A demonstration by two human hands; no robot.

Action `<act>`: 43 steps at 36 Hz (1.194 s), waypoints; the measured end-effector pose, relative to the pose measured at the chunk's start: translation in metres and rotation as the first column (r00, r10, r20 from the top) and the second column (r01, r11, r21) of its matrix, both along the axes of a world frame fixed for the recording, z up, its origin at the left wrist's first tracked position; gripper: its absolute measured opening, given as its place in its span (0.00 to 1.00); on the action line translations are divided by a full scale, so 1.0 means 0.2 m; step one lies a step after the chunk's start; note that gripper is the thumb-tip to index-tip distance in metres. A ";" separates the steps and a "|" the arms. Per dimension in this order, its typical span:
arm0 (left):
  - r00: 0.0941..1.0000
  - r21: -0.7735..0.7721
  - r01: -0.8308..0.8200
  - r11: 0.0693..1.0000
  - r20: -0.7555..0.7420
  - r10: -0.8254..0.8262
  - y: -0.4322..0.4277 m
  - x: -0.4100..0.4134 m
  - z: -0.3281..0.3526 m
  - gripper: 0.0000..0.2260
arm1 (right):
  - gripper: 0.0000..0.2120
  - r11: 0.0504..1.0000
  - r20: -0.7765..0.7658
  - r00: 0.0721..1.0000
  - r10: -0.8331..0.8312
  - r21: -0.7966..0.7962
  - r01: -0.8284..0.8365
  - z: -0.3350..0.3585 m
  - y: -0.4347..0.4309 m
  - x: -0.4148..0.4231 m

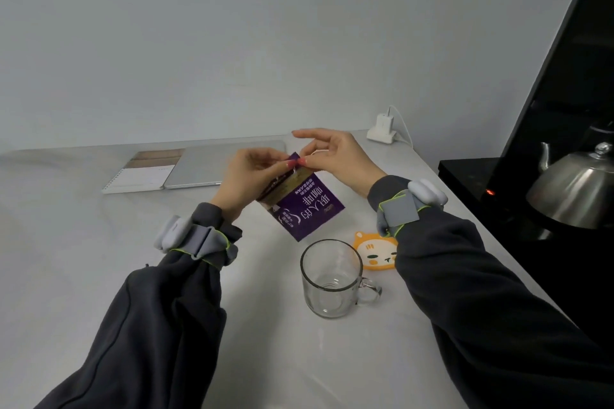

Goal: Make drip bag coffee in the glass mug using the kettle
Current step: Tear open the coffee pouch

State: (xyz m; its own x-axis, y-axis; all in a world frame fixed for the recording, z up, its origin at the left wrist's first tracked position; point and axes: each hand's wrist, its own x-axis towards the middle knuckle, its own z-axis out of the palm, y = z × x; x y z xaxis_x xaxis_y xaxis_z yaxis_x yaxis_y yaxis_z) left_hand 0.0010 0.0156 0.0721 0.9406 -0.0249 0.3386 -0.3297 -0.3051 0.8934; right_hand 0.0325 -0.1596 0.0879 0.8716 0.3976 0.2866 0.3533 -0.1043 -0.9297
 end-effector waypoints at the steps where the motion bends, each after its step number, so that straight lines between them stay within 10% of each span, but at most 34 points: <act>1: 1.000 -0.017 -0.011 1.000 -0.007 0.011 -0.01 -0.01 0.01 0.03 | 0.21 1.000 -0.001 1.000 -0.001 0.012 0.001 0.01 0.00 -0.01; 20: 0.978 -0.486 0.035 0.873 -0.163 -0.131 -0.05 -0.32 0.14 0.11 | 0.05 0.998 0.043 0.999 -0.009 0.058 0.007 0.18 -0.05 -0.32; 43: 0.994 -0.363 0.069 0.929 -0.057 -0.096 -0.11 -0.49 0.21 0.16 | 0.01 0.997 0.100 0.993 -0.061 -0.050 0.066 0.25 -0.08 -0.51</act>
State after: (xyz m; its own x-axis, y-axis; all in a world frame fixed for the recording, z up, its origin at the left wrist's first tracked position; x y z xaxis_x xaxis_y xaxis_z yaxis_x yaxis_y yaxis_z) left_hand -0.0979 -0.0061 0.1143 0.9627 0.0077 0.2706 -0.2705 0.0669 0.9604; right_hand -0.0688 -0.1759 0.1386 0.8642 0.3593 0.3522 0.4339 -0.1776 -0.8833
